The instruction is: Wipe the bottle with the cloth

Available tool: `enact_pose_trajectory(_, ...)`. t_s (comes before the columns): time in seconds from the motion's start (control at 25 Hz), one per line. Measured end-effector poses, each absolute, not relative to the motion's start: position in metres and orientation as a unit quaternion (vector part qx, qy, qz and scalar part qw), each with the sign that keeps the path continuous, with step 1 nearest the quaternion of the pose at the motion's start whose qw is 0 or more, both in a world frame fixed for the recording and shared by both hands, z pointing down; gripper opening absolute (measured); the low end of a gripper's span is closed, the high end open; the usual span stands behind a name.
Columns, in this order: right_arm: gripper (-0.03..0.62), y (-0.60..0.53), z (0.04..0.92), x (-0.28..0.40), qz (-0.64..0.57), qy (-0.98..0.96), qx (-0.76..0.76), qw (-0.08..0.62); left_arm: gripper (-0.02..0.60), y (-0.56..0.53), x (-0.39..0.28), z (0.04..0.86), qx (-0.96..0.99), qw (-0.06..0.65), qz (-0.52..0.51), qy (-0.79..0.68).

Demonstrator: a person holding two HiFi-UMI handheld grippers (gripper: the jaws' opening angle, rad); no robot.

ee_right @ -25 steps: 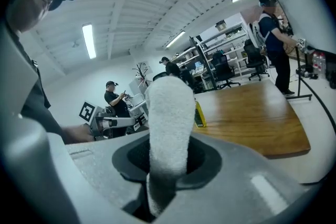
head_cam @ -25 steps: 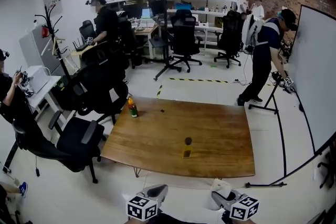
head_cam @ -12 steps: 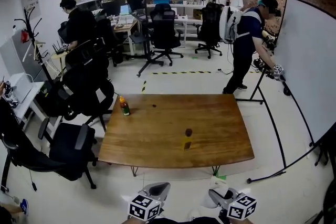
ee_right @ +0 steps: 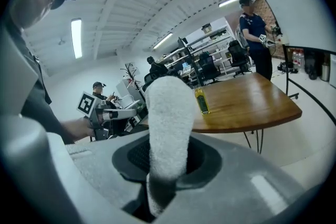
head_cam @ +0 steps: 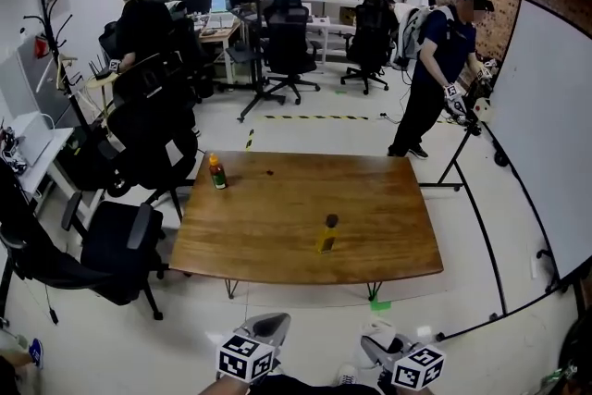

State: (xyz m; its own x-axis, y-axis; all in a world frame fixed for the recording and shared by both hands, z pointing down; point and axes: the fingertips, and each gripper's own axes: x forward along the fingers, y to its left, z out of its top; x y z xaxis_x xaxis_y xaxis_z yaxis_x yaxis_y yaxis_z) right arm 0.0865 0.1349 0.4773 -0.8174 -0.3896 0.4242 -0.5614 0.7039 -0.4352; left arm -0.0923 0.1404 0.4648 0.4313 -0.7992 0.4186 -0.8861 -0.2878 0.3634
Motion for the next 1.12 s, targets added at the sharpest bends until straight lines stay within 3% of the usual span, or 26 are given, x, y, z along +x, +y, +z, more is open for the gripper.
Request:
enact_pose_trajectory(0.48, 0.071, 0.124, 0.477, 0.111, 0.273, -0.919, 0.234, 0.162, 0.017, 0.146, -0.051, 0.472, 0.792, 0.277, 0.088, -0.538)
enact_pose_trajectory(1.12, 0.071, 0.124, 0.474, 0.109, 0.270, -0.924, 0.225, 0.151, 0.017, 0.138, -0.051, 0.469, 0.790, 0.269, 0.083, -0.545)
